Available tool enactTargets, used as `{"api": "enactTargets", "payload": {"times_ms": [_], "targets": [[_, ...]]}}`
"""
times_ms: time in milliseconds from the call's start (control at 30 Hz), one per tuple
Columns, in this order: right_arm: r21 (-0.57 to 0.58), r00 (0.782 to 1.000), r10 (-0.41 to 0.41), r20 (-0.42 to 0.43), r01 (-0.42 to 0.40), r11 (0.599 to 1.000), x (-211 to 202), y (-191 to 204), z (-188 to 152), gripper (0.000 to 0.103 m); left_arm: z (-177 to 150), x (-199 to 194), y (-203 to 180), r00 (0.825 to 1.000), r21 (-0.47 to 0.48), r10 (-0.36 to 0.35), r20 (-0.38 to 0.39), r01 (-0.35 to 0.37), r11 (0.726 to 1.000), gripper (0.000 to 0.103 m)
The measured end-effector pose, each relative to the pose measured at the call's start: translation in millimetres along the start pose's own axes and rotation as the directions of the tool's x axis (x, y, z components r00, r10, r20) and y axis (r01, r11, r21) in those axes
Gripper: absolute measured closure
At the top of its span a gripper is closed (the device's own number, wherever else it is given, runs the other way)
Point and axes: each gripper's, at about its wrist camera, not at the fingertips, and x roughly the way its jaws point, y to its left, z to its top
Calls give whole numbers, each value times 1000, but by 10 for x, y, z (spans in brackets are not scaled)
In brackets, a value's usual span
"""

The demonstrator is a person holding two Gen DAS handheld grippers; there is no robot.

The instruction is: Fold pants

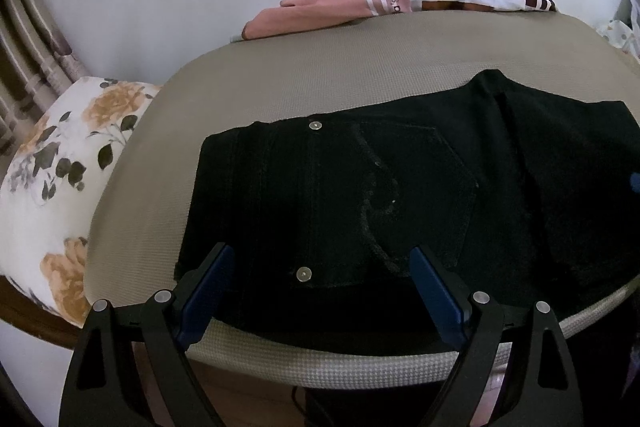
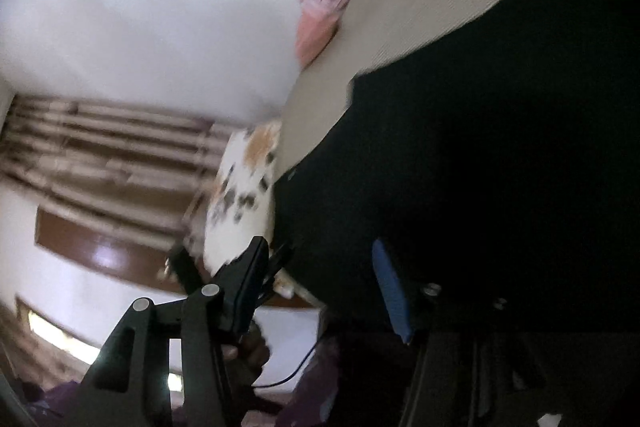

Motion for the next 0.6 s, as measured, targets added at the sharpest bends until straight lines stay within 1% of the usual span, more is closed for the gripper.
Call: {"api": "enactTargets", "payload": {"times_ms": [67,100,167,267,367,433,467,500,533,600], "targets": [[4,1000,-7,17,7,1000,-117,-35,13,50,1,-2,-7,1000,1,1,2,-1,1000,14],[-9,1000,-12,12,12,1000,-120,-18,-2,50,3,-4,-11,1000,1,1,3,-1,1000,14],[-47,1000,-13,-21,12,999,-68,52,-74,50,2,-5,-9,1000,-1,3,3,-3,1000,14],[-92,997,-7,-83,-1,996,137,157,-148,50,16,-8,25,1000,-17,-2,-3,2,1000,14],[-142,989,-48,-142,27,989,357,197,-221,50,64,-47,207,1000,-80,-24,-9,23,997,14],[-212,975,-130,-178,91,973,510,228,-290,50,79,-81,386,999,-128,-35,-12,33,991,14],[-257,961,-191,-199,137,957,602,250,-319,50,86,-105,533,999,-170,-52,-16,49,984,14],[-278,956,-214,-203,153,948,636,278,-335,50,85,-121,662,997,-204,-72,-17,67,977,14],[-289,954,-219,-203,155,945,648,302,-332,50,75,-137,829,995,-249,-102,-19,94,964,14],[-277,967,-175,-187,119,954,587,345,-315,50,20,-115,1246,983,-353,-178,-38,153,923,14]]}}
